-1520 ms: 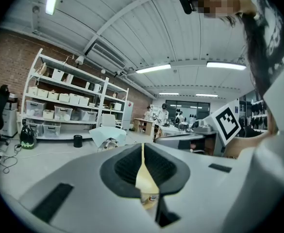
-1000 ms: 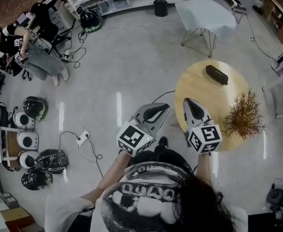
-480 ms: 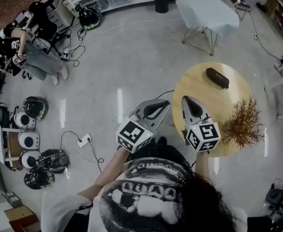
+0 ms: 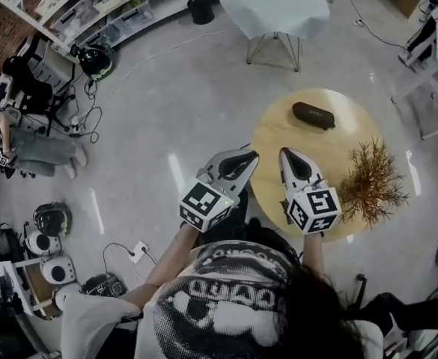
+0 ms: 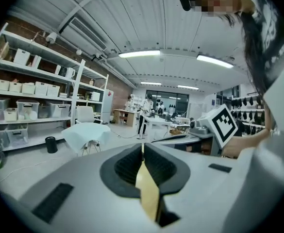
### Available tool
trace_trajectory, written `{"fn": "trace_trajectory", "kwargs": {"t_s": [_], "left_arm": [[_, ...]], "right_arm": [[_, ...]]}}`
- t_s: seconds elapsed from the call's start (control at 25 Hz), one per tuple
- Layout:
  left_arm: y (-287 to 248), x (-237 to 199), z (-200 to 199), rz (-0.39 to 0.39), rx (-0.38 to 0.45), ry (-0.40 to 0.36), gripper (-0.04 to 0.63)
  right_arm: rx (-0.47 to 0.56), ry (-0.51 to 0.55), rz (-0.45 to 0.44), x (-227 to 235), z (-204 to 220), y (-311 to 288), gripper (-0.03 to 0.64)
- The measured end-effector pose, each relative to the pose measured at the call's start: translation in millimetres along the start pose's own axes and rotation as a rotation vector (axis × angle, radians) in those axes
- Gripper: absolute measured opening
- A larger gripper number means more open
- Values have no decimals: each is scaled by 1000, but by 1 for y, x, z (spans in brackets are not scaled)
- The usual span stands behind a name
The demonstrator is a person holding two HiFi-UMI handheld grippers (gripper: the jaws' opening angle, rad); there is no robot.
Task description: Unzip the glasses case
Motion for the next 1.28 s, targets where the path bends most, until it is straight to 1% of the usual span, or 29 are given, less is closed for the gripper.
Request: {"fn": "trace_trajectory", "kwargs": {"t_s": [0.16,0.32,0.48,0.56,0.72,0.84,1.0,1.12,1.28], "left_arm": [[-43,-33,-18,107,-49,-39,22],[-80,-71,-33,217,-112,-63,22],[-112,-101,-35,322,-182,-98,23],[-127,-113,-33,371,-210,-103,23],[-158,-129,-28,456,-260,-120,23],[-178,-135,-26,513,-289,-146,23],[-198,-145,-22,567,-320,-162,23],[-207,-151,-17,594,-335,-164,23],[-216,-160,-9,624,-357,-150,23]], "right_arm": [[-13,-23,107,32,-7,-24,-3],[-24,-83,206,55,-15,-47,-3],[-85,-130,322,65,-5,-60,-3],[-107,-150,381,72,1,-65,-3],[-149,-160,463,85,12,-73,-3],[-197,-138,498,93,18,-76,8],[-254,-115,521,104,24,-84,44],[-295,-81,522,114,28,-87,67],[-361,-22,501,131,31,-91,77]]}}
Point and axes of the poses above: the fingertips, and each gripper's own axes: y backward along the fingers, x to its right, z out of its underside, the point moved 6 cm from there along y, backward along the fingers, and after that the axes turned 11 degrees about y, right-handed, at the moved point
